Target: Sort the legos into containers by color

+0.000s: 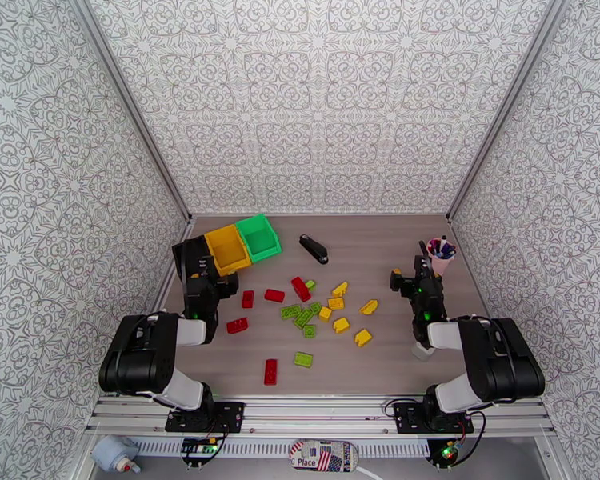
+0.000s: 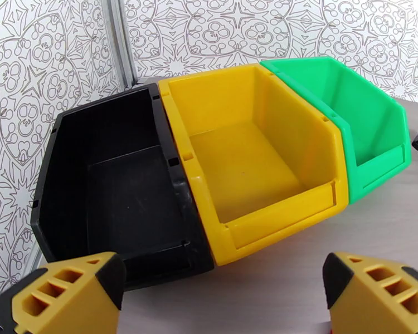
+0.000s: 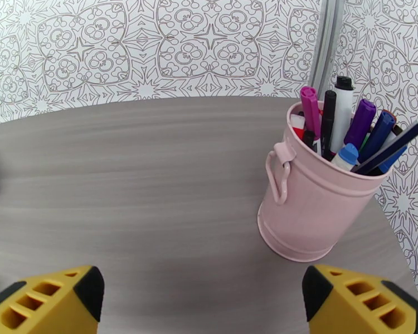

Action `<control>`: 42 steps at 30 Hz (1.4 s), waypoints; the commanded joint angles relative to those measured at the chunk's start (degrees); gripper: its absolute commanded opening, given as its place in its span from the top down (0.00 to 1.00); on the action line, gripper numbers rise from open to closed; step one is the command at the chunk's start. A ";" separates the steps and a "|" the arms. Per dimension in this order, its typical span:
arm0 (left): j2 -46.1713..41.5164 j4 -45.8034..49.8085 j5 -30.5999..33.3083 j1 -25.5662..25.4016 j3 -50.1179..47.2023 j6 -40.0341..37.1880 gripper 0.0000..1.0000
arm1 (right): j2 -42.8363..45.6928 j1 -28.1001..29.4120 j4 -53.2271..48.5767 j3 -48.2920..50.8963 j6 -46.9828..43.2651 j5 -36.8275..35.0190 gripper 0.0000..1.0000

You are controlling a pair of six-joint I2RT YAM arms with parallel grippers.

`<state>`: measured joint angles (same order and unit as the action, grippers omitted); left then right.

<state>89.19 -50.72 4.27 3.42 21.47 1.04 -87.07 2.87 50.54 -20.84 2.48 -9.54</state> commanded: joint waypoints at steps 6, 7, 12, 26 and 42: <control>-0.86 0.49 -0.71 -0.22 0.77 -1.22 0.00 | 0.14 -0.50 -0.10 -0.96 -0.66 0.94 0.01; -0.86 0.60 -0.91 -0.08 0.85 -1.26 0.01 | 0.10 -0.50 -0.09 -0.96 -0.68 0.99 0.01; -0.86 0.80 -1.55 0.18 0.98 -1.05 0.01 | 0.09 -0.50 -0.11 -0.97 -0.68 0.97 0.01; -0.85 0.80 -1.77 0.27 0.99 -1.04 0.01 | 0.07 -0.48 -0.10 -0.96 -0.65 1.00 0.01; -1.37 0.59 -3.57 1.35 0.75 -0.33 0.01 | 0.21 -0.47 0.14 -0.75 -0.64 1.01 0.01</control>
<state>89.17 -50.70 2.55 3.90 21.56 1.06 -87.07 2.87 50.54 -20.84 2.48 -9.52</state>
